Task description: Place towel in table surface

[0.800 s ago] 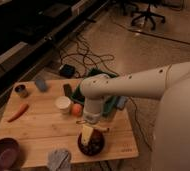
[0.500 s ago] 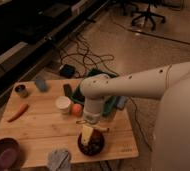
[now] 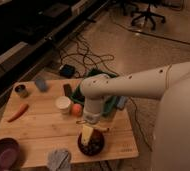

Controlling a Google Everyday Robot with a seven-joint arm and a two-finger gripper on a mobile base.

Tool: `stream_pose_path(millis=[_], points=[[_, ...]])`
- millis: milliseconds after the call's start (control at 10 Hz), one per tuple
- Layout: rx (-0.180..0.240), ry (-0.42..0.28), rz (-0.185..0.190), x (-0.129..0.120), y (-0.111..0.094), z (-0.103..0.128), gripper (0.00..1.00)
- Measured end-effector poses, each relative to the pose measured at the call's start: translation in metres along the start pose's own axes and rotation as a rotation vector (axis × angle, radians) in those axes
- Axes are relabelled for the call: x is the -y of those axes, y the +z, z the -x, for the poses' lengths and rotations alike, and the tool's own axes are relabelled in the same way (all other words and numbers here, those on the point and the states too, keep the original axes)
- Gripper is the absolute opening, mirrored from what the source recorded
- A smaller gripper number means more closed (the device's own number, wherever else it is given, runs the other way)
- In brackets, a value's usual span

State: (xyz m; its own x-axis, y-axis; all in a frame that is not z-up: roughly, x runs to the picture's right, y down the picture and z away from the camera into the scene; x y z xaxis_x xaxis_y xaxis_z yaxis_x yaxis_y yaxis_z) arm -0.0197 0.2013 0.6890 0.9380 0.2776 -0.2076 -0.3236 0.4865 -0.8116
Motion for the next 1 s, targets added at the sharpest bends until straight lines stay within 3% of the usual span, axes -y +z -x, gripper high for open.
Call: stream_pose_path(millis=[1000], points=[[-0.015, -0.006, -0.011, -0.0004, -0.0012, 0.0012, 0.8]])
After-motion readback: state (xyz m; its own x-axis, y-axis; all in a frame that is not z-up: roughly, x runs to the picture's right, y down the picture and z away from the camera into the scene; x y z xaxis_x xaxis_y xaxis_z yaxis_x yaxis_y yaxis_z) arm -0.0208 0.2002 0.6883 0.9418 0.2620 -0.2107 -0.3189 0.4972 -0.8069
